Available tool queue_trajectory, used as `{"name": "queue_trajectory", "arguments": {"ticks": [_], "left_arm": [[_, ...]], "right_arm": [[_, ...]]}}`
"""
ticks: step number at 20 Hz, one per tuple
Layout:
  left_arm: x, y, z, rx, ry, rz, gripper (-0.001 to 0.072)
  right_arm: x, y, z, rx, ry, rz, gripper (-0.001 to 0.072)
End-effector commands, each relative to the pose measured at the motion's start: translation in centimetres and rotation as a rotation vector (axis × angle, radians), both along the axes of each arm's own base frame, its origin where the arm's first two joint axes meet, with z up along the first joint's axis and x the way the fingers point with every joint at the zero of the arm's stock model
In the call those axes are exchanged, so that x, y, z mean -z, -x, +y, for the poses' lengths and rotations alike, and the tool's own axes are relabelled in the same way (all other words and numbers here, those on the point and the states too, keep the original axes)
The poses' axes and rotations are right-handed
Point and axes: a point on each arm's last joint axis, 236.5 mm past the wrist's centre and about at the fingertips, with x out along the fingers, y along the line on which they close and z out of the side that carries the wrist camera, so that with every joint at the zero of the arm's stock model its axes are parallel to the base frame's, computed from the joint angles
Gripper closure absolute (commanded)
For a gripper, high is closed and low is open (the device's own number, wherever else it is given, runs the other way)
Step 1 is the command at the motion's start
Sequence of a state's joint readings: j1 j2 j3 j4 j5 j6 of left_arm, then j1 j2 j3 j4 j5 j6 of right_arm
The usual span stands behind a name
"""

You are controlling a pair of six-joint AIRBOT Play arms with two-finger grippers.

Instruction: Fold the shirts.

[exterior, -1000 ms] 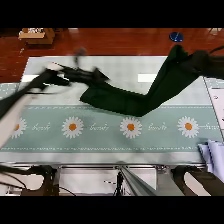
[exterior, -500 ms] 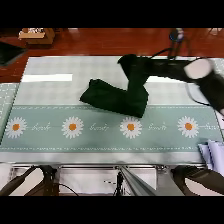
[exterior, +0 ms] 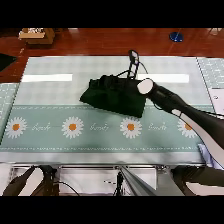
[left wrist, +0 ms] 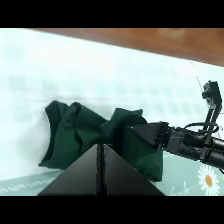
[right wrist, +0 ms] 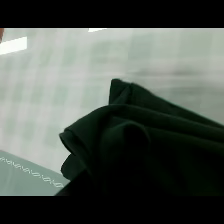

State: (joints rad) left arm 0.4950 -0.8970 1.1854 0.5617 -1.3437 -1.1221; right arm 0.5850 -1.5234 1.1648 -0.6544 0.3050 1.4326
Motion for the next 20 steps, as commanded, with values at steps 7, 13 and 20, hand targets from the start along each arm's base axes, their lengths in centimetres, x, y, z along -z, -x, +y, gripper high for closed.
{"name": "queue_trajectory", "arguments": {"ticks": [7,13,20], "left_arm": [[6.8,1.2,-0.8,0.013,0.079,0.166,0.0685],[7.2,0.8,-0.6,0.007,0.075,0.164,0.0684],[7.2,0.8,-0.6,0.007,0.076,0.166,0.0683]], "right_arm": [[-3.1,-1.4,2.2,0.089,-0.110,-0.061,0.0654],[-4.5,1.4,3.4,-0.107,-0.071,-0.030,0.0256],[-1.9,1.8,-23.2,-0.031,0.617,0.156,0.0279]]}}
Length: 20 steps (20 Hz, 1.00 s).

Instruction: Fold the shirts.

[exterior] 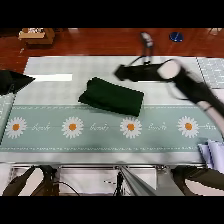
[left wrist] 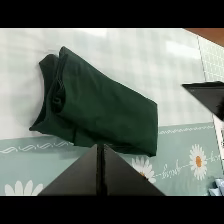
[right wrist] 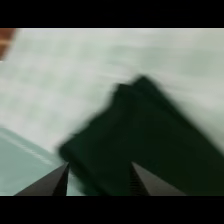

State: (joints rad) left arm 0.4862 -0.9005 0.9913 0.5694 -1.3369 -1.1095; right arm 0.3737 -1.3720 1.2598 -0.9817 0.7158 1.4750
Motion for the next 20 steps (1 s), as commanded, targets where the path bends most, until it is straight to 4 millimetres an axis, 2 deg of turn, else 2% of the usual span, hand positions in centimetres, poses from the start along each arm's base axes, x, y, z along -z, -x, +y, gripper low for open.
{"name": "queue_trajectory", "arguments": {"ticks": [1,2,3,4,6,7,8,10,12,16,18,20], "left_arm": [[0.0,0.0,0.0,0.000,-0.001,0.000,0.0683],[0.0,0.0,0.0,0.000,-0.001,0.000,0.0682],[0.0,0.0,0.0,0.000,-0.001,0.000,0.0680],[0.0,0.0,0.0,0.000,-0.001,0.000,0.0679],[0.1,0.0,0.0,0.000,0.000,0.001,0.0595],[0.1,-0.1,0.0,0.000,0.001,0.003,0.0529],[0.2,-0.1,0.0,0.000,0.002,0.005,0.0500],[0.2,-0.1,0.1,0.000,0.003,0.007,0.0500],[0.4,-0.2,0.1,0.000,0.005,0.011,0.0501],[0.6,-0.3,0.2,0.000,0.009,0.018,0.0501],[0.6,-0.3,0.2,0.000,0.009,0.018,0.0502],[0.6,-0.3,0.2,0.000,0.009,0.018,0.0502]], "right_arm": [[4.5,3.2,-19.6,0.160,0.531,0.237,0.0279],[5.8,4.6,-23.4,0.212,0.573,0.329,0.0274],[7.3,5.8,-25.3,0.260,0.517,0.410,0.0230],[8.8,6.6,-25.4,0.295,0.393,0.468,0.0181],[10.7,6.4,-23.3,0.360,0.112,0.499,0.0158],[11.5,6.0,-22.0,0.395,-0.003,0.493,0.0158],[12.3,5.6,-21.0,0.429,-0.075,0.484,0.0158],[13.9,5.3,-19.0,0.463,-0.146,0.494,0.0159],[15.6,5.5,-15.8,0.408,-0.149,0.519,0.0159],[17.5,4.9,-9.5,0.374,-0.210,0.529,0.0162],[18.2,4.8,-7.1,0.380,-0.227,0.526,0.0176],[18.8,4.9,-5.8,0.387,-0.228,0.532,0.0182]]}}
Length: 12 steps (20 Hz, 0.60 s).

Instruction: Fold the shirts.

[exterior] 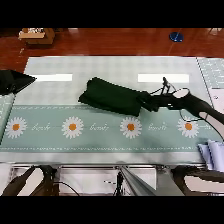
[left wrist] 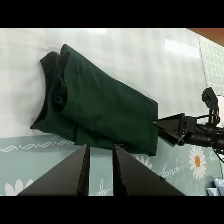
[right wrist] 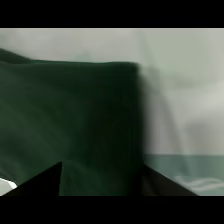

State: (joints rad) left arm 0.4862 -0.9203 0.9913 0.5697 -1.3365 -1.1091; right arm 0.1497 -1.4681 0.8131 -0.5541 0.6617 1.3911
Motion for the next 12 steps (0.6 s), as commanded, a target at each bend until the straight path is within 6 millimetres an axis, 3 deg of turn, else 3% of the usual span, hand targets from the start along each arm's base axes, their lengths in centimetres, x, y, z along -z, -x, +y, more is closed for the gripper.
{"name": "queue_trajectory", "arguments": {"ticks": [1,2,3,4,6,8,10,12], "left_arm": [[0.0,0.0,0.0,0.000,0.000,0.001,0.0502],[0.0,0.0,0.0,0.000,0.000,0.000,0.0502],[0.1,0.0,0.0,0.000,0.000,0.001,0.0502],[0.2,-0.1,0.0,0.000,0.002,0.004,0.0502],[0.6,-0.3,0.1,0.000,0.008,0.016,0.0502],[1.1,-0.5,0.3,0.000,0.017,0.032,0.0502],[1.6,-0.8,0.4,0.000,0.026,0.049,0.0502],[2.3,-1.1,0.5,0.001,0.037,0.070,0.0504]], "right_arm": [[1.4,-0.1,2.4,0.041,-0.015,0.014,0.0187],[1.5,0.0,2.5,0.035,-0.014,0.015,0.0308],[1.2,0.0,2.4,0.033,-0.021,0.012,0.0581],[0.4,0.0,2.5,0.015,-0.036,0.006,0.0676],[-3.0,-0.3,2.6,-0.106,-0.053,-0.085,0.0677],[-8.2,-1.0,0.8,-0.169,-0.052,-0.183,0.0677],[-14.1,-1.6,-3.3,-0.150,-0.005,-0.262,0.0677],[-19.4,-1.2,-9.5,-0.057,0.103,-0.299,0.0677]]}}
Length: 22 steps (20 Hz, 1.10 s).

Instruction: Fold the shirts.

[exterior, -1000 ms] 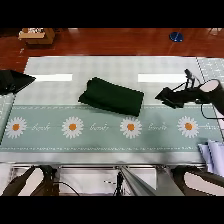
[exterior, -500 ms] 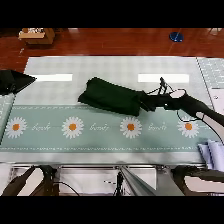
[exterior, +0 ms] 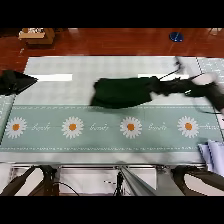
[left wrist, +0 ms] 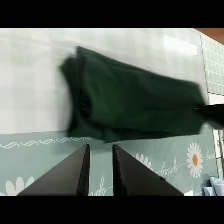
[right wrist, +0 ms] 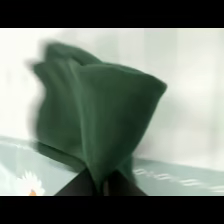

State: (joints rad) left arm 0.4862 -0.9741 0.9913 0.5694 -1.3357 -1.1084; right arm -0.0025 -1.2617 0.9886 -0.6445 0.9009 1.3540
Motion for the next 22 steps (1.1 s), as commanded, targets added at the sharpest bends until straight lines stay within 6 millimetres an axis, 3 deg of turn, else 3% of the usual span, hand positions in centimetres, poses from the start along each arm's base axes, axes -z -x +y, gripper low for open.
{"name": "queue_trajectory", "arguments": {"ticks": [1,3,5,9,11,16,19,22], "left_arm": [[1.2,-0.5,0.2,0.001,0.017,0.034,0.0504],[1.9,-0.8,0.4,0.024,0.005,0.031,0.0505],[2.4,-1.0,0.5,0.029,0.006,0.038,0.0505],[3.3,-1.5,0.8,0.049,-0.016,0.024,0.0505],[3.7,-1.9,1.1,0.050,-0.028,0.014,0.0505],[5.0,-3.6,2.5,0.000,-0.048,0.006,0.0505],[6.4,-4.3,3.2,-0.019,-0.039,0.031,0.0505],[8.3,-4.8,3.7,-0.004,-0.047,0.047,0.0505]], "right_arm": [[-7.6,2.5,-9.6,0.101,0.190,-0.047,0.0677],[-10.0,6.5,-17.4,0.236,0.371,0.019,0.0677],[-11.3,12.5,-24.1,0.366,0.525,0.145,0.0677],[-11.6,25.4,-33.4,0.642,0.763,0.477,0.0677],[-11.3,29.2,-34.3,0.734,0.736,0.597,0.0677],[-9.8,35.2,-34.2,0.832,0.690,0.823,0.0677],[-11.0,40.1,-35.3,0.918,0.829,0.979,0.0677],[-12.6,43.0,-36.1,0.966,0.935,1.058,0.0677]]}}
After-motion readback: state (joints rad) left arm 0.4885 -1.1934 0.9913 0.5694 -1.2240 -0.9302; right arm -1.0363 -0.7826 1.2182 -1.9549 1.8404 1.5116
